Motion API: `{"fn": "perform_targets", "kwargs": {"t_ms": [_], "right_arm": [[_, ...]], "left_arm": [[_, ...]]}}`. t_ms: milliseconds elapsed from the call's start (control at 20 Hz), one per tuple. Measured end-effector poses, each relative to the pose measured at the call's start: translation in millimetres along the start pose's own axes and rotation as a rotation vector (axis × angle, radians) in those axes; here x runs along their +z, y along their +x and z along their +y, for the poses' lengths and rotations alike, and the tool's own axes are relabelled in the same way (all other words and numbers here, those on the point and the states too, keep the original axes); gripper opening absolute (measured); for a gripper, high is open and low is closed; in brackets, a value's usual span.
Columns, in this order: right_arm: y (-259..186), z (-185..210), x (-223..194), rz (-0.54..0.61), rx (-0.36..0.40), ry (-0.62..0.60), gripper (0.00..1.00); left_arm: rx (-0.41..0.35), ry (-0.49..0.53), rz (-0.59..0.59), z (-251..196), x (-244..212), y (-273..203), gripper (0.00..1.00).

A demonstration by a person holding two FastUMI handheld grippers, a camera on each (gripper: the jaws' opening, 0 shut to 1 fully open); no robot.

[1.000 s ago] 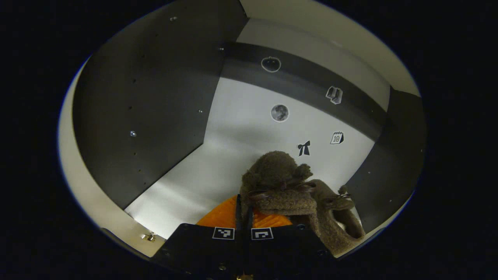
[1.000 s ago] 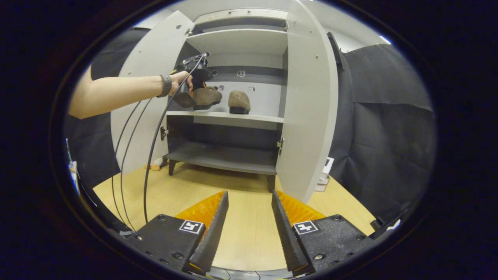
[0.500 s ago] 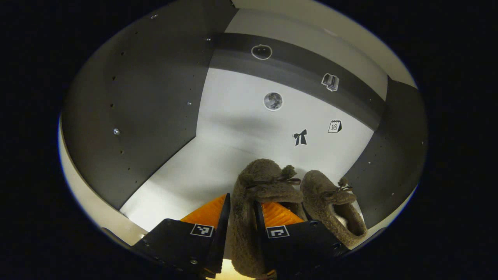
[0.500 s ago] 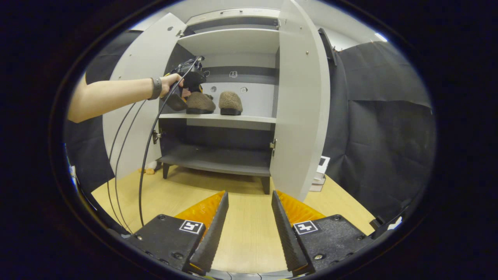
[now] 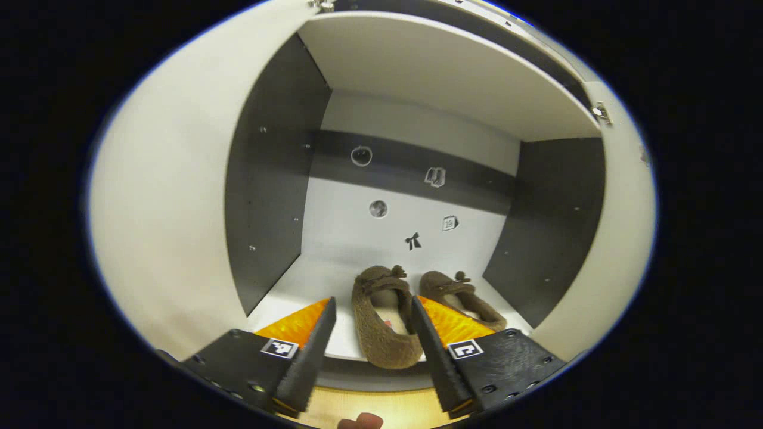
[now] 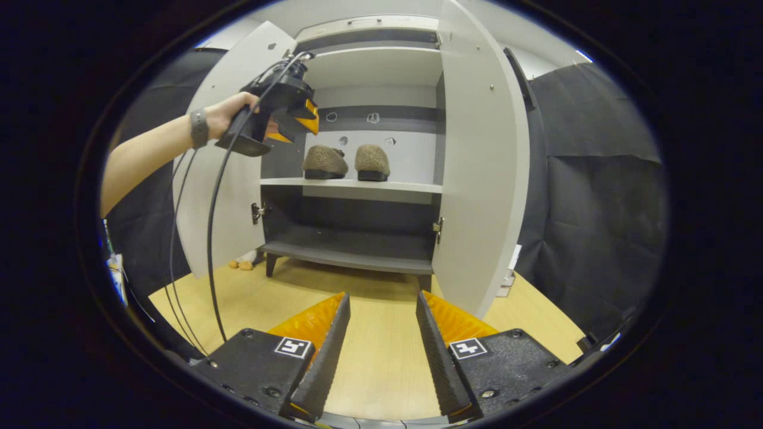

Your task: Grab one shoe with the right hand and put it into the shoe cabinet, grab the other shoe with the left hand and put it into the shoe cabinet; then close the right door with the right hand and the left door with the left hand.

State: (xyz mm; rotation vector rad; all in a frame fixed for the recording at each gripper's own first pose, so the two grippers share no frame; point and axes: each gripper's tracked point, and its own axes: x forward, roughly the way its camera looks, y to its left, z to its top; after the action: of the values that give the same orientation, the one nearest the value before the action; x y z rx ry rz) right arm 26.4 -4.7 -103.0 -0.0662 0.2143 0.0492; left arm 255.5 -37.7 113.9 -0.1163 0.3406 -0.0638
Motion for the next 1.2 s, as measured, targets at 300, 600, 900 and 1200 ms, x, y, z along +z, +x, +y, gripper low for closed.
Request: {"fn": "perform_targets", "kwargs": {"t_ms": [300, 600, 900, 1200], "right_arm": [[-3, 6, 22, -0.045, 0.026, 0.011, 0.70], [-7, 4, 31, -0.069, 0.021, 0.022, 0.71], [-14, 8, 23, -0.056, 0.029, 0.033, 0.71], [-20, 11, 14, -0.035, 0.037, 0.050, 0.72]], "left_arm": [[-0.013, 0.072, -0.116, -16, -47, -172, 0.85], [0.026, 0.074, -0.104, -12, -145, -268, 0.86], [0.083, 0.016, -0.180, 10, -224, -319, 0.89], [0.096, 0.065, -0.168, -1, -268, -350, 0.89]]}}
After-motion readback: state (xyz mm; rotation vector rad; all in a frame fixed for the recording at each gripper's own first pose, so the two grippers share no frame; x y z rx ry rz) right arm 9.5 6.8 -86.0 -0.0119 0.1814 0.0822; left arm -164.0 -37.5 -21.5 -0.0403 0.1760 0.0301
